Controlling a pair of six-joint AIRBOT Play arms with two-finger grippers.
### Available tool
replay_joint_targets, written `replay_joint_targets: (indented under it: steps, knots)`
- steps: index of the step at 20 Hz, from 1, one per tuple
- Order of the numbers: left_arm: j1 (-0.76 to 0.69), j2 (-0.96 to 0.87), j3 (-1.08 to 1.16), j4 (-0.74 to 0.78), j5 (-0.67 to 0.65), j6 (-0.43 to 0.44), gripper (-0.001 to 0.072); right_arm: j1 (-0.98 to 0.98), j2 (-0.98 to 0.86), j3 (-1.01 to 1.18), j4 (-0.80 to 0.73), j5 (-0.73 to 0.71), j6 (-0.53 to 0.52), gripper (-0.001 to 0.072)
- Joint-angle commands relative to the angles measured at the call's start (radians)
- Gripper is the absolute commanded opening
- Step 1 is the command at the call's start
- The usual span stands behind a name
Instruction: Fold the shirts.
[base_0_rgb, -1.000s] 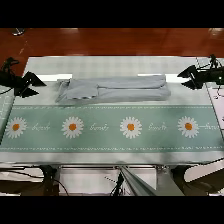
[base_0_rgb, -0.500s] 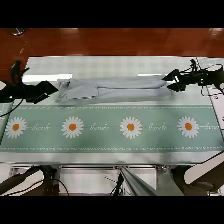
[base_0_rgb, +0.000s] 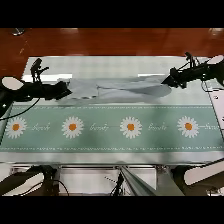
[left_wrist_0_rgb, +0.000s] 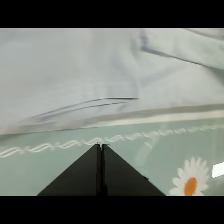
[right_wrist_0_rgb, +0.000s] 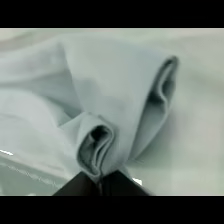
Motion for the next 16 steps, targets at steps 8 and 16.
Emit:
replay_joint_targets:
  steps: [8,16]
  knots:
    - [-0.436,-0.233,0.287,0.018,0.044,-0.009,0.0024,-0.05,0.892,-0.44,-0.148,0.054,0.032,0.0027]
    - [-0.779,-0.663,0.801,0.105,0.039,-0.196,0.0025,-0.05,1.118,-0.487,-0.141,0.118,0.124,0.0028]
